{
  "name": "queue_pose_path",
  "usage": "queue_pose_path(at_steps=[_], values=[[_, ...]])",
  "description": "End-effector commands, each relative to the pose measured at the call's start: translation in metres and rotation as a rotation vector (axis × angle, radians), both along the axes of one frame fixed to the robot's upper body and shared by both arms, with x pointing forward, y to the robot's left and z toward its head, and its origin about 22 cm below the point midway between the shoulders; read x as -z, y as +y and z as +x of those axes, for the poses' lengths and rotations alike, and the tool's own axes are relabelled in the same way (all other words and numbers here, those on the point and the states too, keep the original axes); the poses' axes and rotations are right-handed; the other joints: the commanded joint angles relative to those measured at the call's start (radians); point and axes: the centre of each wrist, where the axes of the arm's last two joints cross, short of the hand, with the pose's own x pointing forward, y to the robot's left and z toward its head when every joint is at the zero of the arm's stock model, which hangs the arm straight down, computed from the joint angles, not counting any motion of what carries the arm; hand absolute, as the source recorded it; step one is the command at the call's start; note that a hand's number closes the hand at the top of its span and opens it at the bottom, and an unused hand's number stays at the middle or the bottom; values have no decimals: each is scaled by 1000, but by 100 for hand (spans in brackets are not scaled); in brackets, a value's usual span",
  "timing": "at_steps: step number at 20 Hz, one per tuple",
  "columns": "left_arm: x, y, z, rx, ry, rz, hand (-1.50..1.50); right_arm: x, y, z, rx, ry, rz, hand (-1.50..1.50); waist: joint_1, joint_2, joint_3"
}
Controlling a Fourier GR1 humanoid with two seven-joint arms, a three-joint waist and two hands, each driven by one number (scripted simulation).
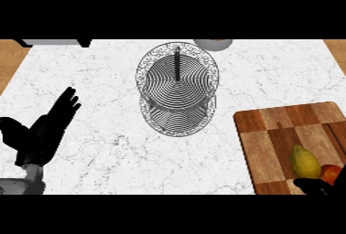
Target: Pick the tomato from the cutting board and place it in the tiered basket
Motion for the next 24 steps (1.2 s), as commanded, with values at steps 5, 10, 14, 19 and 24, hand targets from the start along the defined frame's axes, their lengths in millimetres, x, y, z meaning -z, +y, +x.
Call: queue_pose_path(at_steps=[5,10,14,19,24], values=[[11,4,-5,-10,-10,-5,0,-20,-18,6,23,-12,-74,-150,-1,0,0],[-1,11,-3,-9,6,7,0,34,-27,-13,26,83,-19,-150,-2,0,0],[6,-17,-1,5,11,-3,0,34,-42,11,-17,127,102,150,1,1,1],[20,-2,-13,12,7,-13,0,49,-24,2,-60,189,-19,150,3,0,0],[5,-22,2,-6,-8,-5,0,41,-19,12,-77,184,-115,150,1,1,0]])
